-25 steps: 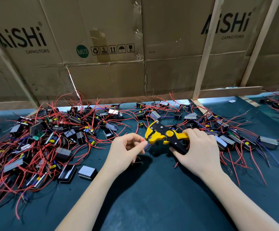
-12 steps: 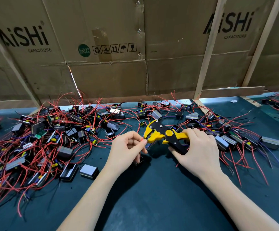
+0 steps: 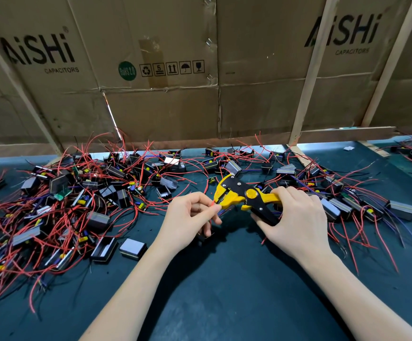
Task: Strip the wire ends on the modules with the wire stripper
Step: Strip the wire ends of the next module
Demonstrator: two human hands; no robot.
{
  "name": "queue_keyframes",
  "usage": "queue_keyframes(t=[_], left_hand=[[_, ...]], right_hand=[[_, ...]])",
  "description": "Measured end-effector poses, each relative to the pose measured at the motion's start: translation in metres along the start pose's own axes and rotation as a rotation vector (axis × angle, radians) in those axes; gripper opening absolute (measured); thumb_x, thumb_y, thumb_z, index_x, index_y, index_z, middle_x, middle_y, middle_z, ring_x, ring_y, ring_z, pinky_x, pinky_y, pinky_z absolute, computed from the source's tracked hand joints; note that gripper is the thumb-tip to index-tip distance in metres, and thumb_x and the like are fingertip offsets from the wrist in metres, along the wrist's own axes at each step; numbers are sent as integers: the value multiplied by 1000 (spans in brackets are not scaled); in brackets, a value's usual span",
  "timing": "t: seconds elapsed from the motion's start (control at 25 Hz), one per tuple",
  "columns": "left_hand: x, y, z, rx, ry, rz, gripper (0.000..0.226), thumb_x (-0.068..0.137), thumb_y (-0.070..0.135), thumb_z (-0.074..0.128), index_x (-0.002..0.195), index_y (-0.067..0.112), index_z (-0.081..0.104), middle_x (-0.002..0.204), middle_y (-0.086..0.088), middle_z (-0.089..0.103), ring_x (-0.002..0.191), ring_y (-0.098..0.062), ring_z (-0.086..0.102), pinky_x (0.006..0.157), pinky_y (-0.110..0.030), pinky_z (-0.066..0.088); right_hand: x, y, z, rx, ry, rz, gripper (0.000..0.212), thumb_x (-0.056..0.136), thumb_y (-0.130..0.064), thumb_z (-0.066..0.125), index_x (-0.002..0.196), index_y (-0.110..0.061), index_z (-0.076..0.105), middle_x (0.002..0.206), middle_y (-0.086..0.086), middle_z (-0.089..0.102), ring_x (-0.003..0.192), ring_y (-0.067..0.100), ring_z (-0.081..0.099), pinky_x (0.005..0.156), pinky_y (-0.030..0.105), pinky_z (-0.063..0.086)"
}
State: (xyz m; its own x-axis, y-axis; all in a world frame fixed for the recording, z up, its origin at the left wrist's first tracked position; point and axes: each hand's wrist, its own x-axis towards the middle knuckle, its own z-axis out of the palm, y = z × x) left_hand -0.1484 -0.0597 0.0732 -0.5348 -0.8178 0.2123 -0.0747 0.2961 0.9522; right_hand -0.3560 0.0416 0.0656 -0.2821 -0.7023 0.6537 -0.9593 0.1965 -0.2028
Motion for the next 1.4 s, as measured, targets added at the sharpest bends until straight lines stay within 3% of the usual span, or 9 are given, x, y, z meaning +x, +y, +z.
queue_keyframes(t=[0.76, 1.4], left_hand=[[-2, 7, -3, -34, -52, -86, 12, 93, 5, 62, 82, 5, 60, 66, -9, 70, 46, -18, 59, 47, -18, 40], [-3, 10, -4, -38, -82, -92, 12, 94, 7, 62, 83, 4, 61, 69, -11, 71, 46, -18, 59, 46, -17, 38]], right_hand=[[0, 0, 2, 15, 105, -48, 42, 64, -48, 83, 78, -14, 63, 67, 1, 59, 65, 31, 59, 62, 36, 41], [-1, -4, -2, -38, 19, 22, 38, 58, -44, 90, 62, -15, 65, 53, 3, 60, 52, 32, 61, 48, 28, 39]])
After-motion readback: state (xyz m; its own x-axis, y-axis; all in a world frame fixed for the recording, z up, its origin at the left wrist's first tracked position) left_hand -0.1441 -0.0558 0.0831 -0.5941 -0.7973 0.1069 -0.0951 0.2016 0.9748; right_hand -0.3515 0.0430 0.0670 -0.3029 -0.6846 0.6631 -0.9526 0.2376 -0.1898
